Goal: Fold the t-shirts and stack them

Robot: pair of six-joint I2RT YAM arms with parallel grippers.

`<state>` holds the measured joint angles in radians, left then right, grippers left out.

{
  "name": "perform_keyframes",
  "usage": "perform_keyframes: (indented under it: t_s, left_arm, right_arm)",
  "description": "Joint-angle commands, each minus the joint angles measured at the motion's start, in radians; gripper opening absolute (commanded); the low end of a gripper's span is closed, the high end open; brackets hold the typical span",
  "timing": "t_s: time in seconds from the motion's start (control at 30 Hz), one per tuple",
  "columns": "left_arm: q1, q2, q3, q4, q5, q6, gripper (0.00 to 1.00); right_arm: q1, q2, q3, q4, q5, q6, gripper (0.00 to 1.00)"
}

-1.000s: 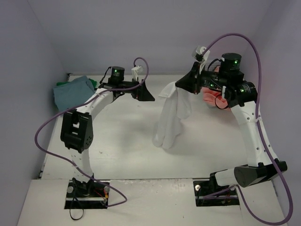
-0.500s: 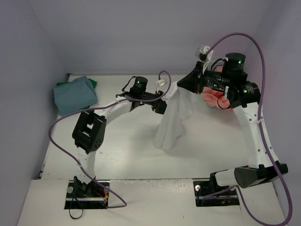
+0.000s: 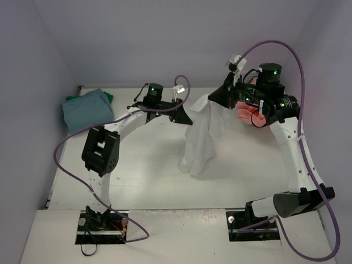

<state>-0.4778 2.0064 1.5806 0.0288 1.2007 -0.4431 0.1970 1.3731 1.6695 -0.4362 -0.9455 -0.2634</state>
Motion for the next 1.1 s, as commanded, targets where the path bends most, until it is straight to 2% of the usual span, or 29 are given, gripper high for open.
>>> perform_keyframes:
  t_s: [0.0,0.07,0.1,0.17,0.23,0.47,0.63,0.77,0.97,1.07]
  left_arm:
    - [0.138,-0.018,0.123,-0.079,-0.123,0.116,0.0]
    - [0.185,-0.018,0.143,-0.124,-0.174,0.158,0.0]
    - [0.206,-0.018,0.175,-0.153,-0.253,0.187,0.0]
    - [0.254,-0.023,0.205,-0.209,-0.306,0.256,0.0]
    - [0.281,-0.034,0.237,-0.216,-0.351,0.264,0.0]
    - [0.372,-0.035,0.416,-0.224,-0.322,0.161,0.0]
    - [0.419,-0.081,0.531,-0.231,-0.276,0.069,0.0]
    - [0.45,-0.231,0.512,-0.247,-0.251,0.081,0.0]
    - [0.525,-0.44,0.574,-0.394,-0.233,0.155,0.0]
    - [0.536,-0.512,0.601,-0.528,-0.144,0.161,0.0]
  right_arm:
    - [-0.002,0.021,0.006,0.083,0.045,-0.026,0.0]
    - [-0.001,0.027,0.001,0.094,0.054,-0.033,0.0]
    - [-0.002,0.032,-0.007,0.099,0.059,-0.033,0.0]
    - [-0.001,0.037,-0.017,0.122,0.082,-0.036,0.0]
    - [-0.002,0.04,-0.036,0.137,0.102,-0.033,0.0]
    - [-0.007,0.044,-0.074,0.258,0.231,0.001,0.0]
    - [-0.01,0.018,-0.071,0.222,0.07,-0.003,0.0]
    - [-0.011,-0.08,-0.112,0.162,-0.018,-0.051,0.0]
    - [-0.011,-0.177,-0.074,0.071,-0.078,-0.065,0.0]
    - [-0.017,-0.227,-0.067,0.07,-0.153,-0.014,0.0]
